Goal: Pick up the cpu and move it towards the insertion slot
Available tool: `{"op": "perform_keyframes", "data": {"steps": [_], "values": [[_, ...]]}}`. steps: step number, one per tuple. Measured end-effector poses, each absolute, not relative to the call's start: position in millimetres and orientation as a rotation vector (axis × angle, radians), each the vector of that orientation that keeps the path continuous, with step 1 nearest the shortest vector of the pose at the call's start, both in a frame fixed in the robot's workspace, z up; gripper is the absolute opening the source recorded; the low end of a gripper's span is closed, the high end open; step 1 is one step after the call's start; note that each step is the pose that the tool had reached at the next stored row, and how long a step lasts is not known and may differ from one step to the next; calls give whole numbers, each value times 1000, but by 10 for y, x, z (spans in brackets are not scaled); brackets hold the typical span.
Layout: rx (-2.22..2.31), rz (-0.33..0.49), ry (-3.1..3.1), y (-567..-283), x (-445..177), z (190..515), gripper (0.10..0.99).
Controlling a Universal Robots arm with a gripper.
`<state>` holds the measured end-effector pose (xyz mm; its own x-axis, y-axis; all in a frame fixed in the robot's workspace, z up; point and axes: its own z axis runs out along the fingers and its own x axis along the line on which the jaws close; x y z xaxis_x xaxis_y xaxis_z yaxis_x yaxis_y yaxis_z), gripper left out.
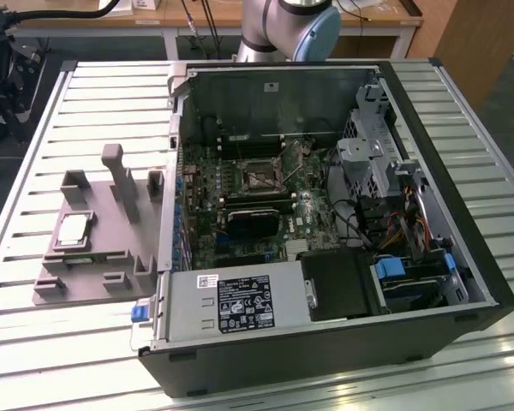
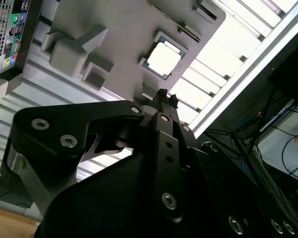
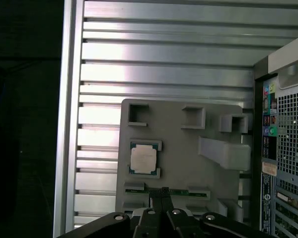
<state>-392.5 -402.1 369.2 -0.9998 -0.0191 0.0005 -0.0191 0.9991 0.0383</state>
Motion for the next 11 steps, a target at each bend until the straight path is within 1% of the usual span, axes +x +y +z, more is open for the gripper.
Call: {"op": "perform_keyframes", "data": {"steps": [11], "values": [[30, -60, -3146, -4022, -3935, 3517, 102]]}}
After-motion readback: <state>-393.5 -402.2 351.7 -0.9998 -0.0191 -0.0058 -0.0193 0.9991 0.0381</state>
